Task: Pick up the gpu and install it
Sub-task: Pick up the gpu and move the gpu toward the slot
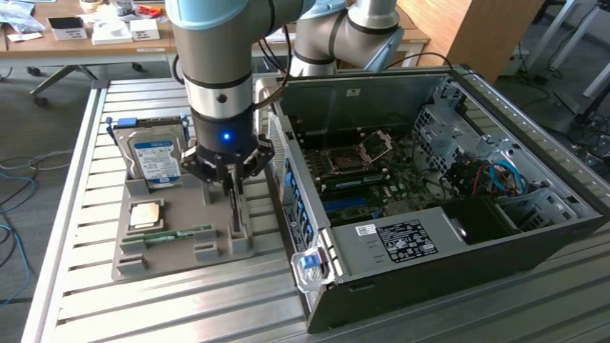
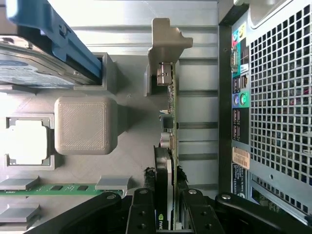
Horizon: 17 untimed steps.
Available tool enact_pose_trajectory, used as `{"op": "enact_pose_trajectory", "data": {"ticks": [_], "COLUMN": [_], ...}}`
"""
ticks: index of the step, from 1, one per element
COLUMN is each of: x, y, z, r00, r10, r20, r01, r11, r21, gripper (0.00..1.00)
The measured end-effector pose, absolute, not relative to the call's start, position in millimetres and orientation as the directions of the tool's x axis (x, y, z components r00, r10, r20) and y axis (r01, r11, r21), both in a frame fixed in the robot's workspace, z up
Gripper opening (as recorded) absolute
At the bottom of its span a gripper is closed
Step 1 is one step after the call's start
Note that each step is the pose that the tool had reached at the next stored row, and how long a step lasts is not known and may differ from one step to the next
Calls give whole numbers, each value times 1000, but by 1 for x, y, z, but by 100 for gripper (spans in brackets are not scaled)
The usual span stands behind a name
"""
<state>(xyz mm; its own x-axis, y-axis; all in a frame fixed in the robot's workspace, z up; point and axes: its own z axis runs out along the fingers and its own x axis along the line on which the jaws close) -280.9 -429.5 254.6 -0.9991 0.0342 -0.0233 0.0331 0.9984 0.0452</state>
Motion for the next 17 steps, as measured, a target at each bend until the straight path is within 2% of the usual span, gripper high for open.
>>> {"op": "enact_pose_trajectory", "data": {"ticks": [17], "x": [-281], "y": [-429], "z": [313], "r00": [-999], "r10": [34], "r20": [-24], "r01": [33], "r11": [998], "r21": [45], "gripper": [27]}}
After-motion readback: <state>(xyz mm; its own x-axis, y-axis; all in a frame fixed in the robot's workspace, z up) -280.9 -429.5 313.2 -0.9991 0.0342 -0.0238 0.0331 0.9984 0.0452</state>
